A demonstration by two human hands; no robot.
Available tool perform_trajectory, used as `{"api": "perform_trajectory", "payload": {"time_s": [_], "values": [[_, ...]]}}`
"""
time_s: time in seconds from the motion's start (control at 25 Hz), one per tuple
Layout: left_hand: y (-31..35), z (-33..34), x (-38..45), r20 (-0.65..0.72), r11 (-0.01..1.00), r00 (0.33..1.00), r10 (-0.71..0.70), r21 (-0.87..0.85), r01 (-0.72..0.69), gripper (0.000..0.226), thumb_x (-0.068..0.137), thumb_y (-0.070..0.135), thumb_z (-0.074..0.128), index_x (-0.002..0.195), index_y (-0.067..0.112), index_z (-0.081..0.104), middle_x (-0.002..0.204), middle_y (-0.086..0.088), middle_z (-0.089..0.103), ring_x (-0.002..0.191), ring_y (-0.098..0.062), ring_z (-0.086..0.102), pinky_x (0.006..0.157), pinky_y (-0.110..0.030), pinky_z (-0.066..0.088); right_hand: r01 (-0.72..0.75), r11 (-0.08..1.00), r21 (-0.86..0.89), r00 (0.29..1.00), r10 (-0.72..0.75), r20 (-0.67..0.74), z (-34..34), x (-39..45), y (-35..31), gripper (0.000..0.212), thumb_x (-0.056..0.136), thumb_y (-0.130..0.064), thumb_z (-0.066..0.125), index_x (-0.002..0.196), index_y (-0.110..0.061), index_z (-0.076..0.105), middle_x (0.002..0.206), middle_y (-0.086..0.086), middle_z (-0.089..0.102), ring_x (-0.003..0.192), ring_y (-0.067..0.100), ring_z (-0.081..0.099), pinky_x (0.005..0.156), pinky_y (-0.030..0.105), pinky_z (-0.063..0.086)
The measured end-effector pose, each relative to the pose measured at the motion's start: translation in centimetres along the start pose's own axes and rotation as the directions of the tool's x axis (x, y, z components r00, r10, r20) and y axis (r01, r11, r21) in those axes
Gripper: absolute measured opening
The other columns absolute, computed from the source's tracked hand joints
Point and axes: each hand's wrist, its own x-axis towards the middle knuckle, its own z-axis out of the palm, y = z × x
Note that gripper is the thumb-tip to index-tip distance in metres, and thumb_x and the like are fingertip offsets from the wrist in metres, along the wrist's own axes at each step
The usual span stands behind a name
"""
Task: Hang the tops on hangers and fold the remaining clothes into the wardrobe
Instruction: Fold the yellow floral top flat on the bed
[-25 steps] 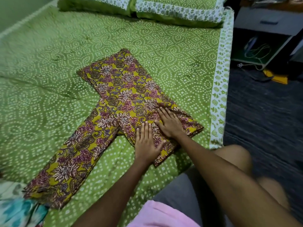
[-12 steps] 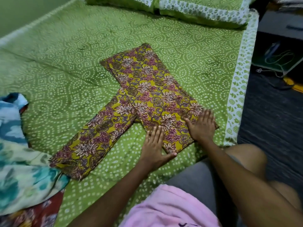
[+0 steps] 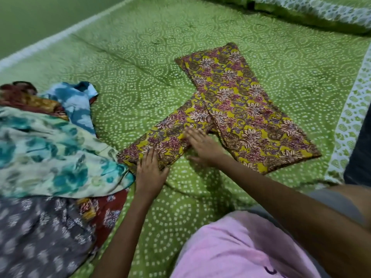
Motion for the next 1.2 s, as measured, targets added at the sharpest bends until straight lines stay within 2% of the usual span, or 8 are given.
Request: {"api": "perform_trajectory", "payload": {"time_s": [0.24, 0.44, 0.64, 0.72, 0.84, 0.96, 1.08, 1.2], "values": [[-2.4, -3.0, 0.5, 0.085, 0.983, 0.985, 0.147, -0.120, -0.137, 0.062, 0.079, 0.034, 0.056, 0.137, 0.012, 0.046, 0.136, -0.011, 0.052, 0.121, -0.024, 0.050, 0.101, -0.032, 0.037, 0.241, 0.970, -0.030, 0.970, -0.240, 0.037, 2.1, 3.5, -6.0, 0.059, 0.098, -0.019, 0.030, 0.150, -0.009, 0.003, 0.159, 0.008, 0.001, 0.146, 0.016, 0.000, 0.116, 0.030, -0.007], [-2.3, -8.0, 4.8, 0.023, 0.868, 0.986, 0.166, -0.478, -0.135, 0.046, 0.065, 0.033, 0.047, 0.101, 0.016, 0.072, 0.091, -0.007, 0.072, 0.083, -0.021, 0.067, 0.078, -0.034, 0.053, 0.094, 0.961, 0.259, 0.991, -0.066, -0.113, 0.0, 5.0, -7.8, 0.048, 0.092, -0.012, 0.046, 0.139, -0.013, 0.043, 0.139, 0.014, 0.049, 0.129, 0.024, 0.044, 0.109, 0.033, 0.025], [0.2, -10.9, 13.5, 0.083, 0.539, 0.922, 0.379, -0.829, -0.147, 0.051, 0.085, 0.029, 0.023, 0.094, 0.001, 0.064, 0.108, -0.002, 0.064, 0.089, 0.000, 0.063, 0.082, -0.018, 0.045, -0.139, 0.267, 0.954, 0.972, 0.221, 0.080, -4.6, 6.3, -2.5, 0.025, 0.092, 0.001, 0.045, 0.103, 0.003, 0.067, 0.101, 0.016, 0.068, 0.088, 0.025, 0.061, 0.075, 0.030, 0.047], [2.2, -9.8, 17.7, 0.175, 0.426, 0.944, 0.280, -0.904, 0.041, 0.049, 0.094, 0.010, 0.013, 0.083, 0.002, 0.060, 0.093, -0.008, 0.065, 0.082, -0.009, 0.061, 0.077, -0.022, 0.046, -0.192, -0.145, 0.971, 0.920, 0.318, 0.230, -5.6, 5.4, 3.4, 0.020, 0.095, -0.010, 0.051, 0.090, -0.006, 0.069, 0.086, 0.006, 0.068, 0.078, 0.018, 0.062, 0.070, 0.027, 0.050], [7.1, -7.3, 23.3, 0.288, 0.355, 0.932, 0.221, -0.914, 0.199, 0.054, 0.097, 0.013, 0.014, 0.084, 0.004, 0.065, 0.086, -0.007, 0.072, 0.079, -0.012, 0.063, 0.071, -0.019, 0.047, 0.152, -0.712, 0.685, 0.811, 0.486, 0.326, -4.1, 3.9, 13.1, 0.040, 0.065, -0.017, 0.082, 0.101, -0.006, 0.070, 0.086, 0.006, 0.069, 0.078, 0.017, 0.065, 0.093, 0.030, 0.049], [11.5, -4.9, 26.3, 0.357, 0.527, 0.883, 0.305, -0.836, 0.156, 0.043, 0.102, 0.019, 0.018, 0.114, 0.002, 0.055, 0.116, -0.010, 0.062, 0.099, -0.013, 0.054, 0.069, -0.009, 0.044, 0.314, -0.777, 0.546, 0.569, 0.614, 0.547, -0.4, 1.8, 19.0, 0.026, 0.089, -0.019, 0.061, 0.113, -0.008, 0.062, 0.112, 0.001, 0.059, 0.104, 0.020, 0.060, 0.093, 0.025, 0.050], [13.6, -2.8, 29.2, 0.322, 0.698, 0.866, 0.384, -0.715, -0.044, 0.034, 0.101, 0.014, 0.034, 0.123, -0.004, 0.053, 0.136, -0.020, 0.048, 0.106, -0.017, 0.051, 0.076, -0.011, 0.047, 0.302, -0.846, 0.440, 0.595, 0.528, 0.606, 1.5, 0.4, 20.7, 0.016, 0.096, -0.018, 0.052, 0.083, -0.010, 0.056, 0.121, 0.003, 0.052, 0.119, 0.022, 0.051, 0.108, 0.023, 0.035], [13.7, -1.6, 31.4, 0.219, 0.855, 0.849, 0.481, -0.333, -0.398, 0.052, 0.090, 0.044, 0.032, 0.119, 0.014, 0.063, 0.143, -0.006, 0.043, 0.127, -0.027, 0.039, 0.106, -0.046, 0.031, 0.203, -0.749, 0.631, 0.535, 0.624, 0.569, 0.2, 0.0, 21.6, 0.023, 0.089, -0.022, 0.061, 0.103, -0.003, 0.061, 0.110, 0.006, 0.051, 0.102, 0.022, 0.052, 0.101, 0.029, 0.042]]}}
